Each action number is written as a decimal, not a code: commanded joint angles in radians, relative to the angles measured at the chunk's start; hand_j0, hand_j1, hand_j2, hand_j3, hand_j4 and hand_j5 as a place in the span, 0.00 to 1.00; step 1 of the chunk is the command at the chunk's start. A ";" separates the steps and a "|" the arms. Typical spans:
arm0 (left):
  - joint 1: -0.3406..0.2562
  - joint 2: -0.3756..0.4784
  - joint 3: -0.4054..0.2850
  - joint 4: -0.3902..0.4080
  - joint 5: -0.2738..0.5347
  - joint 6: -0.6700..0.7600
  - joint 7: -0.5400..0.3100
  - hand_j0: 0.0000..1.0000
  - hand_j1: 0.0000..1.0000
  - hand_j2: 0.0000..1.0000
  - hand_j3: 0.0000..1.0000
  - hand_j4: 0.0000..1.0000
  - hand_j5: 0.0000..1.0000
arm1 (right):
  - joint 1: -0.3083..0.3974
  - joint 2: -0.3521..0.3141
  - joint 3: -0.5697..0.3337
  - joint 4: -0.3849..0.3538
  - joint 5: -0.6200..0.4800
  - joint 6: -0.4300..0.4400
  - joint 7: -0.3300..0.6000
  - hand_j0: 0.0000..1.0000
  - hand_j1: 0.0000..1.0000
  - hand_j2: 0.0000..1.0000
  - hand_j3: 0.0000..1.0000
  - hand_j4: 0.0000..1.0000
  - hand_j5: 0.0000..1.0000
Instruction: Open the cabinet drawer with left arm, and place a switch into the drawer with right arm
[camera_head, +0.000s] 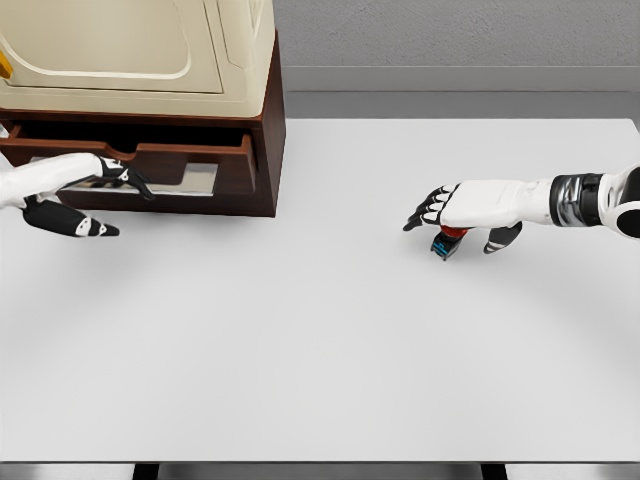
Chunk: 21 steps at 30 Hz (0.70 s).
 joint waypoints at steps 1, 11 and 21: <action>0.000 0.007 -0.013 -0.015 0.074 -0.024 -0.017 0.79 0.79 0.79 0.79 0.79 0.79 | 0.000 -0.001 -0.001 0.000 -0.005 0.002 0.000 1.00 1.00 1.00 1.00 1.00 1.00; 0.000 0.027 -0.017 -0.015 0.108 -0.073 -0.039 0.79 0.79 0.79 0.79 0.79 0.79 | 0.000 -0.001 -0.001 0.000 -0.005 0.002 0.000 1.00 1.00 1.00 1.00 1.00 1.00; -0.006 0.063 -0.017 -0.015 0.160 -0.121 -0.099 0.79 0.79 0.79 0.79 0.79 0.79 | 0.000 -0.001 0.001 0.000 -0.005 0.002 0.000 0.94 0.94 0.94 0.94 0.94 0.94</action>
